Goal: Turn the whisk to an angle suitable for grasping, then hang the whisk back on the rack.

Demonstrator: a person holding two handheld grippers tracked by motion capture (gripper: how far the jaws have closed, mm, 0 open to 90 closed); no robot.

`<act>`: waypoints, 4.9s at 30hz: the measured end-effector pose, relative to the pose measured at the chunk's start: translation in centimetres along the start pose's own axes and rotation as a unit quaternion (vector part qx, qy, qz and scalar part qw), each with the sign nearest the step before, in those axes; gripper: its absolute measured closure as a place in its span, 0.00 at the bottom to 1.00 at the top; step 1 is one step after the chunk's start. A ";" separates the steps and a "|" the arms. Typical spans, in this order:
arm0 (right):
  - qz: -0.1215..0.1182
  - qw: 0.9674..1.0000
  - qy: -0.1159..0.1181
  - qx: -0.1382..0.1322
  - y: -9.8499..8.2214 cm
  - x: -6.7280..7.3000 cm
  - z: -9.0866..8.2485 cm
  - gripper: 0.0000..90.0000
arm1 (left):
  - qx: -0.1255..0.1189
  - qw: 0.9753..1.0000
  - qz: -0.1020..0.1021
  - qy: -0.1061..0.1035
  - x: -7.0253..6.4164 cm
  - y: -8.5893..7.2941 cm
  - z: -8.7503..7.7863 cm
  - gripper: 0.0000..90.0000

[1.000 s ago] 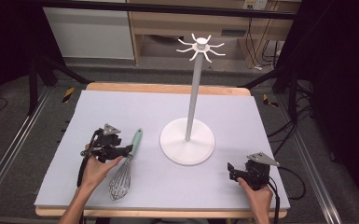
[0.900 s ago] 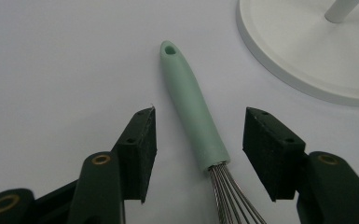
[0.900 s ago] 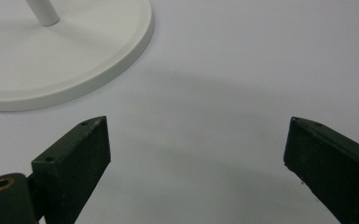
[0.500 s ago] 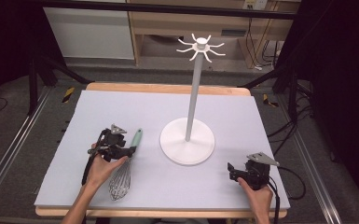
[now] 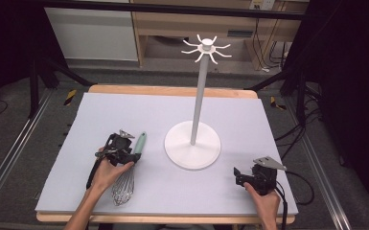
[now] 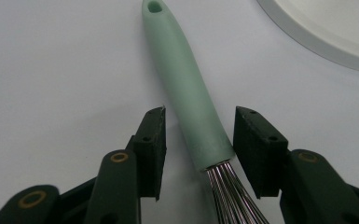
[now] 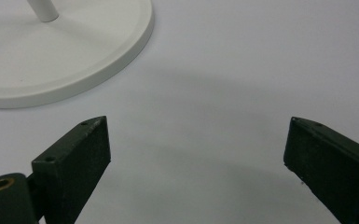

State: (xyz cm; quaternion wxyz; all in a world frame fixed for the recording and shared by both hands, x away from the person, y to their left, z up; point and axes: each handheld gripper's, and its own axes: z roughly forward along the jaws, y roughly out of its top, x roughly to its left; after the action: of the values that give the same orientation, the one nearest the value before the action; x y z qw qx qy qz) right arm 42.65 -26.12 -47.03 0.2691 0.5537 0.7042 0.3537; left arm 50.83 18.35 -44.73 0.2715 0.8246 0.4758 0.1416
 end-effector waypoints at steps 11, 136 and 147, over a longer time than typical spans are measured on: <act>0.000 1.000 0.000 0.001 0.0 -0.1 0.0 0.08 | 0.018 1.000 -0.008 0.001 -0.3 0.3 0.8 0.64; 0.003 1.000 0.003 0.001 -0.1 -0.2 -0.1 0.08 | -0.274 0.961 0.009 -0.031 -2.7 -1.6 -11.7 0.76; 0.007 1.000 0.003 -0.002 -0.1 -0.2 -0.2 0.08 | -0.320 0.946 0.018 -0.041 -3.1 -1.0 -13.4 0.76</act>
State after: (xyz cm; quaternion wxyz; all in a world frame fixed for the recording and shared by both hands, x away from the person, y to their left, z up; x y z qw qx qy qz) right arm 42.51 -26.39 -47.02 0.2652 0.5573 0.7004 0.3585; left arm 42.00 20.28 -34.37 0.5380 0.7079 0.3787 0.2570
